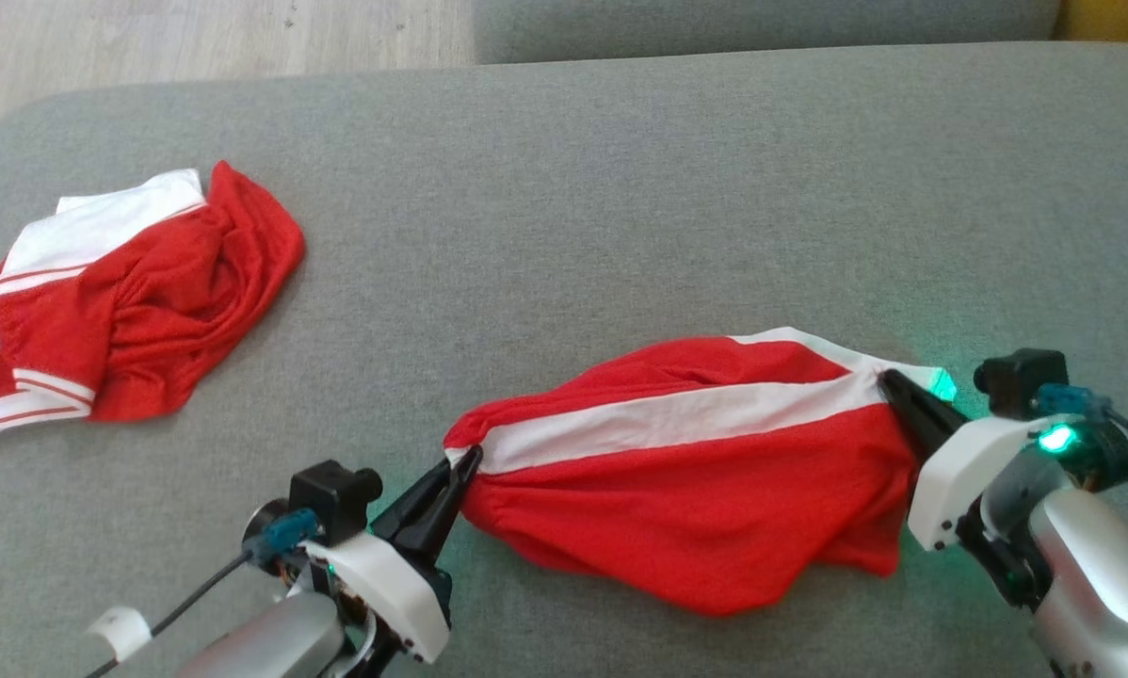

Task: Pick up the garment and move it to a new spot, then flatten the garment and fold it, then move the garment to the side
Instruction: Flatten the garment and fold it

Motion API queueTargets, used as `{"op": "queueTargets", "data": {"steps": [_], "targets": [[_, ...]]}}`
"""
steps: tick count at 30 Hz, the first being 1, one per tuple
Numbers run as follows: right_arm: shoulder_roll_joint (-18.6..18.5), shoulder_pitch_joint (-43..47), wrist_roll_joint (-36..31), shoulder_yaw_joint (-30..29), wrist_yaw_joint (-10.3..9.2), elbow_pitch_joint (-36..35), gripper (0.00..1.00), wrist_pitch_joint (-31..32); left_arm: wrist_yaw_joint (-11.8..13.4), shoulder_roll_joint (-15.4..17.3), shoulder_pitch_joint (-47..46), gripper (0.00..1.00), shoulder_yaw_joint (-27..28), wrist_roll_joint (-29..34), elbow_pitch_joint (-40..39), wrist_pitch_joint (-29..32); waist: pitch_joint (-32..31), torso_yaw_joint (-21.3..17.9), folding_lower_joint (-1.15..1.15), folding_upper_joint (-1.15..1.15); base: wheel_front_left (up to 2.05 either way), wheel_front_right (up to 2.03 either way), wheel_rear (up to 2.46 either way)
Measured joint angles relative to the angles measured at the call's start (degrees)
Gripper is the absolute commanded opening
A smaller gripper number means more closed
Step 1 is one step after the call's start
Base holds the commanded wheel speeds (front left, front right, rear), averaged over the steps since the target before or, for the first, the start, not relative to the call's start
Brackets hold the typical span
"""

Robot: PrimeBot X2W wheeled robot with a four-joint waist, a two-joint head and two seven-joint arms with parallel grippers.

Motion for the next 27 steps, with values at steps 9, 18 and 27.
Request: {"op": "queueTargets", "data": {"steps": [9, 18, 27], "targets": [[-0.7, -3.3, 1.4, -3.9, 0.0, -2.5, 0.0, -5.5, -0.5, 0.2, -4.9, 0.0, 0.8, 2.4, -1.9, -0.9, 0.2, -1.6, 0.0, 0.0, 0.0, 0.0, 0.0], [-2.4, -18.2, 0.2, -11.5, 0.0, -7.3, 0.0, -9.7, -3.1, 1.1, -25.9, 0.0, 5.6, 3.8, -4.2, 2.5, 4.2, -4.6, 0.0, 0.0, 0.0, 0.0, 0.0], [-3.8, -42.6, -6.3, -20.8, 0.0, -7.2, 0.0, -12.6, -4.6, -6.0, -54.8, 0.0, 10.2, 8.7, 4.7, -1.6, 11.4, -7.9, 0.02, 0.0, 0.0, 0.0, 0.0]]}}
